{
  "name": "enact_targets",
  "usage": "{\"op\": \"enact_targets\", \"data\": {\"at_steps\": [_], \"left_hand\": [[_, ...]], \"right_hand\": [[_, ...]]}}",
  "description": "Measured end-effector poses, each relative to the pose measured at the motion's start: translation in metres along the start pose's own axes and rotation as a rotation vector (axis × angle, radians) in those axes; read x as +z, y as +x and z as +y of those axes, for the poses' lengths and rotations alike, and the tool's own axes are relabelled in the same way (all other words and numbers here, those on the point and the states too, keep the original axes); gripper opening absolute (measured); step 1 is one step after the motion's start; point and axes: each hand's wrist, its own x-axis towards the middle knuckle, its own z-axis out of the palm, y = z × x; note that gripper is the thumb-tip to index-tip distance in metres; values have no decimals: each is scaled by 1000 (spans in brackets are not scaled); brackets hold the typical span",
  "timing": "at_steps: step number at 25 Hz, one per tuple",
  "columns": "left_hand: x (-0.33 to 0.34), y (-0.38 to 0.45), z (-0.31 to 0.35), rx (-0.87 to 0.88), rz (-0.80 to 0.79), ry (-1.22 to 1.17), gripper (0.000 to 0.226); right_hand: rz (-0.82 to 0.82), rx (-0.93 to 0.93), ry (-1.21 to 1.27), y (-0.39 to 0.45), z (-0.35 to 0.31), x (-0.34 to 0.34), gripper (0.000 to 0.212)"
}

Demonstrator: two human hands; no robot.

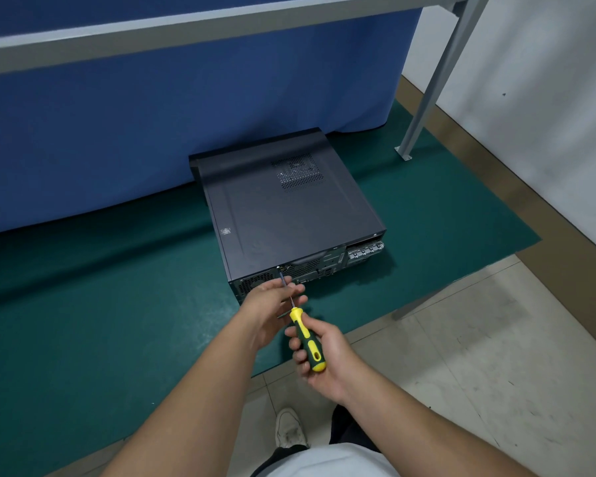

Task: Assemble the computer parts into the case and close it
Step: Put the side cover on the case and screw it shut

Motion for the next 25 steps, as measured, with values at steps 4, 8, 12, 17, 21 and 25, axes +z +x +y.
{"op": "enact_targets", "data": {"at_steps": [4, 8, 12, 17, 21, 25], "left_hand": [[-1, 2, 4, 35, -22, -62, 27], [4, 7, 1, 102, 169, 96, 30], [8, 3, 0, 99, 135, 19, 21], [2, 1, 5, 71, 5, -29, 37], [6, 2, 4, 80, 60, -12, 39], [7, 4, 9, 94, 81, -32, 34]], "right_hand": [[45, -113, -160, 0, 2, 6, 35], [245, -351, -335, 6, 14, 10, 34], [124, -96, -101, 1, 3, 7, 27], [107, -154, -201, -1, 3, 7, 29], [370, -480, -549, 4, 11, 15, 30], [111, -78, -4, -6, -5, 20, 31]]}}
